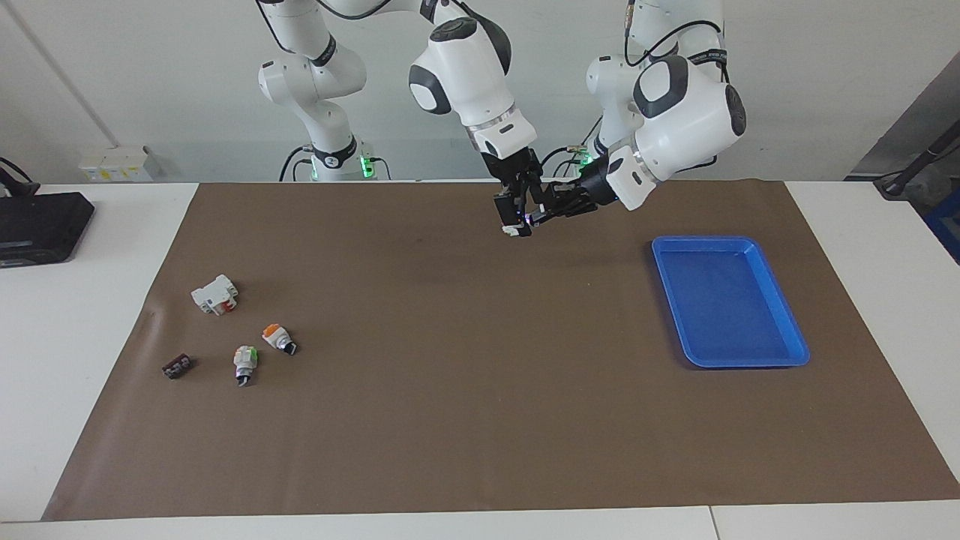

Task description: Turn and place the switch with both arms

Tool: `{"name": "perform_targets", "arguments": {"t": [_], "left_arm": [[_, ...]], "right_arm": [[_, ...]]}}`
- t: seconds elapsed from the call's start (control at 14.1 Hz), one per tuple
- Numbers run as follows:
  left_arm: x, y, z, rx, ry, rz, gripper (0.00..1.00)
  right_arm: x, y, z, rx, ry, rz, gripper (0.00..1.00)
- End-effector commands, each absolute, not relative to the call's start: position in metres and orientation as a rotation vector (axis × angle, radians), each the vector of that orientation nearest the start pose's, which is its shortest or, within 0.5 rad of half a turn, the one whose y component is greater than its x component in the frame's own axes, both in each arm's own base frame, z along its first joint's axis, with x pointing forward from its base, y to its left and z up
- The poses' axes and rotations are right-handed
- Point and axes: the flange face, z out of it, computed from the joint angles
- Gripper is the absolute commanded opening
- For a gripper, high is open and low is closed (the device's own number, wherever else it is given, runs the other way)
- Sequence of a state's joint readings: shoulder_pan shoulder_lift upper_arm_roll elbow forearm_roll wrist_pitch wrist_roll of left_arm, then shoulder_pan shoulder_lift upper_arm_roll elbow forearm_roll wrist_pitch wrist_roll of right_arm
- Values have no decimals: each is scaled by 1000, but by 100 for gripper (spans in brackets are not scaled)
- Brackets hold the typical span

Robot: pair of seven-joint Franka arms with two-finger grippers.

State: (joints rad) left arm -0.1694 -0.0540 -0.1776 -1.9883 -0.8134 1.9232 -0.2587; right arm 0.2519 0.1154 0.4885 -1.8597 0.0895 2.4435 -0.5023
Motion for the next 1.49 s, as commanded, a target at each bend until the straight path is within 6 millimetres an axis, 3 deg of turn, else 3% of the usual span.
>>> {"name": "perform_targets", "arguments": {"t": [0.0,0.21,0.43,0.57,0.85,0.99,1.06,1.21,1.42], "left_arm": [[497,-225,506,2392,292,-287,0],[508,-205,503,2489,275,-224,0],[525,-161,509,2558,275,-160,0],[534,-134,518,2594,267,-109,0],[543,-102,531,2784,223,9,0],[551,-73,536,2893,229,94,0],[554,-56,533,2953,236,128,0],[546,-49,519,3048,206,115,0],[543,-21,504,3072,186,221,0]], "right_arm": [[481,397,519,-2451,-1552,-662,100],[492,368,526,-2522,-1509,-600,100],[499,326,545,-2610,-1439,-526,100],[514,279,555,-2698,-1346,-470,100],[551,186,554,-2833,-1128,-448,100],[555,148,558,-2906,-1024,-400,100],[562,121,561,-2945,-916,-412,100],[570,80,569,-3009,-658,-432,100],[573,58,576,-3092,-241,-437,100]]}}
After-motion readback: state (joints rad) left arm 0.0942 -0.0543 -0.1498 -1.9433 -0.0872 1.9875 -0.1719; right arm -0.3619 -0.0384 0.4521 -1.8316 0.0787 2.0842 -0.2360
